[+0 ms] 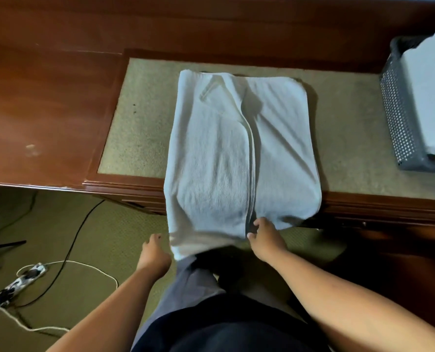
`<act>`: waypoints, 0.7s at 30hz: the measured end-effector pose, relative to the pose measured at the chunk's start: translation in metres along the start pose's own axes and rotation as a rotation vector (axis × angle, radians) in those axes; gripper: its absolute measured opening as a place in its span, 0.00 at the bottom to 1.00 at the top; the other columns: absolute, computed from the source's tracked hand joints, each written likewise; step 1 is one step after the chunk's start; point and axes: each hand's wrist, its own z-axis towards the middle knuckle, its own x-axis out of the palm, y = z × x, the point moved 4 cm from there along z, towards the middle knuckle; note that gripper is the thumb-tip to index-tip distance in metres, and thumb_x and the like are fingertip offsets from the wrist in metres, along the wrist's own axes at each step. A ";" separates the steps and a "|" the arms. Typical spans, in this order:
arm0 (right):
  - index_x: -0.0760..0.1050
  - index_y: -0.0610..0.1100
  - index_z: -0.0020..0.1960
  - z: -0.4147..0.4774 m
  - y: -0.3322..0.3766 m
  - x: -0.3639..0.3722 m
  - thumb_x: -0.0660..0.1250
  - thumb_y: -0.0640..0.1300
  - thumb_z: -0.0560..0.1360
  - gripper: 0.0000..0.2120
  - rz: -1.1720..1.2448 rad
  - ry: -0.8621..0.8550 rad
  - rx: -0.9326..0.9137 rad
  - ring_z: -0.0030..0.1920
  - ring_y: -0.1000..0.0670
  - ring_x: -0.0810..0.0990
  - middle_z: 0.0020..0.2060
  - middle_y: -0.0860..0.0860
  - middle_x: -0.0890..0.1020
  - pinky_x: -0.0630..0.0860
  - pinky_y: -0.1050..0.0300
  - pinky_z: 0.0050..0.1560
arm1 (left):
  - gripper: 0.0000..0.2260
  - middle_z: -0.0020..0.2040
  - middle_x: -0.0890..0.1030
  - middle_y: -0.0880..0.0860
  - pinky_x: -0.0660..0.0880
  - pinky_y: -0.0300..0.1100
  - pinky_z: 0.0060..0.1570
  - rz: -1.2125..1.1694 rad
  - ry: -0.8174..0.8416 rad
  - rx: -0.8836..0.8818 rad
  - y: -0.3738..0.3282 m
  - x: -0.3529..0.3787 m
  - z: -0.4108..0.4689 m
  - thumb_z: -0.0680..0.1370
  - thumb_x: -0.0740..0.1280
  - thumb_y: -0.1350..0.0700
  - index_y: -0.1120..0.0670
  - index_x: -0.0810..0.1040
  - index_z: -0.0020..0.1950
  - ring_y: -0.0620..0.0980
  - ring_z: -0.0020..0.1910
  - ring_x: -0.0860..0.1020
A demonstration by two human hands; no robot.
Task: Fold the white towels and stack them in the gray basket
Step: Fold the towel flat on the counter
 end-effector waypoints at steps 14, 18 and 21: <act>0.74 0.46 0.69 0.065 0.102 -0.063 0.69 0.50 0.72 0.26 -0.405 -0.244 -0.466 0.70 0.40 0.70 0.70 0.47 0.73 0.74 0.41 0.64 | 0.27 0.79 0.64 0.54 0.62 0.56 0.73 0.550 -0.214 0.753 -0.133 -0.054 0.047 0.79 0.54 0.46 0.52 0.68 0.77 0.56 0.77 0.61; 0.55 0.51 0.81 0.109 0.122 -0.075 0.59 0.57 0.79 0.33 -0.516 -0.154 -0.360 0.80 0.41 0.47 0.81 0.51 0.51 0.48 0.35 0.76 | 0.32 0.83 0.53 0.51 0.42 0.49 0.76 0.725 -0.139 0.804 -0.162 -0.063 0.090 0.79 0.50 0.41 0.52 0.60 0.81 0.55 0.81 0.55; 0.38 0.55 0.81 0.142 0.135 -0.090 0.52 0.62 0.81 0.36 -0.482 -0.143 -0.284 0.78 0.43 0.31 0.79 0.56 0.34 0.33 0.34 0.74 | 0.33 0.82 0.58 0.53 0.47 0.53 0.74 0.769 -0.161 0.813 -0.190 -0.077 0.124 0.79 0.54 0.38 0.53 0.62 0.80 0.54 0.79 0.56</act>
